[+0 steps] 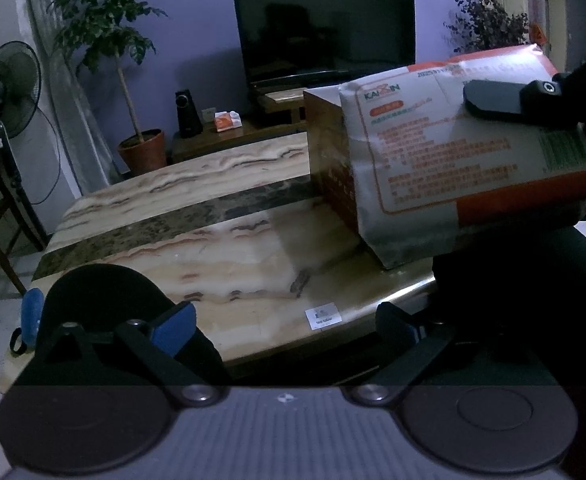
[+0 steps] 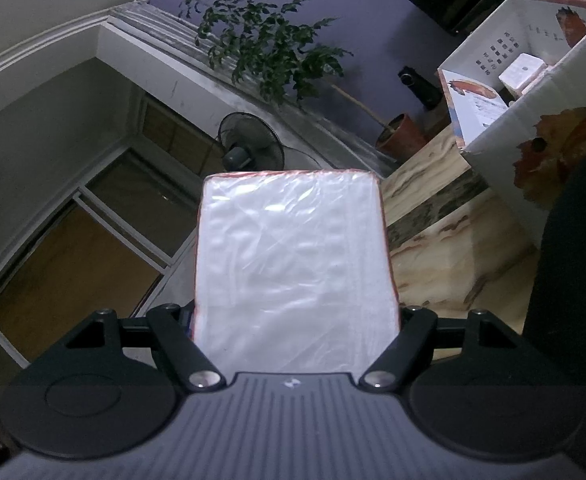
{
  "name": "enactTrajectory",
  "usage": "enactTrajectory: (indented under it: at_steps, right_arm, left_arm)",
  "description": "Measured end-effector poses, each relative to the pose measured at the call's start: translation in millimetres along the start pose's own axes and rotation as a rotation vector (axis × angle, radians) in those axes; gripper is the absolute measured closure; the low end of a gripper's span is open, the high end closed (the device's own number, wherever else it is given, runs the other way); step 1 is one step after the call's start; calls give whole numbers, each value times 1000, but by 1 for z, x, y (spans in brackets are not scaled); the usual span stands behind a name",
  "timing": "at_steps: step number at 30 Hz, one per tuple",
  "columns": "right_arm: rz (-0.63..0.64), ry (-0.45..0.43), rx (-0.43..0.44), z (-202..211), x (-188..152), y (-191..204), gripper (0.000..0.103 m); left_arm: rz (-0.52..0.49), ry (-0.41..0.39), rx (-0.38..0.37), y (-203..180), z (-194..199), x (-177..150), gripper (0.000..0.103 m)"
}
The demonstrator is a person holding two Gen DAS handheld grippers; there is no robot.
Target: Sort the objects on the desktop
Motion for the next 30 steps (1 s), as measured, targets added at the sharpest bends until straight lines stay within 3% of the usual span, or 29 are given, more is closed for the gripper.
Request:
enactTrajectory:
  at_steps: [30]
  right_arm:
    - [-33, -25, -32, 7, 13, -9, 25]
  left_arm:
    - [8, -4, 5, 0, -2, 1, 7]
Point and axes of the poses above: each gripper's, at about its wrist camera, not at the fingertips, and z roughly against the way its jaws point, y to its left, x to its top, the point moved 8 cm from there along -z, roughly the way its jaws point, and after that the axes turned 13 degrees about -x, right-handed, at the moved point
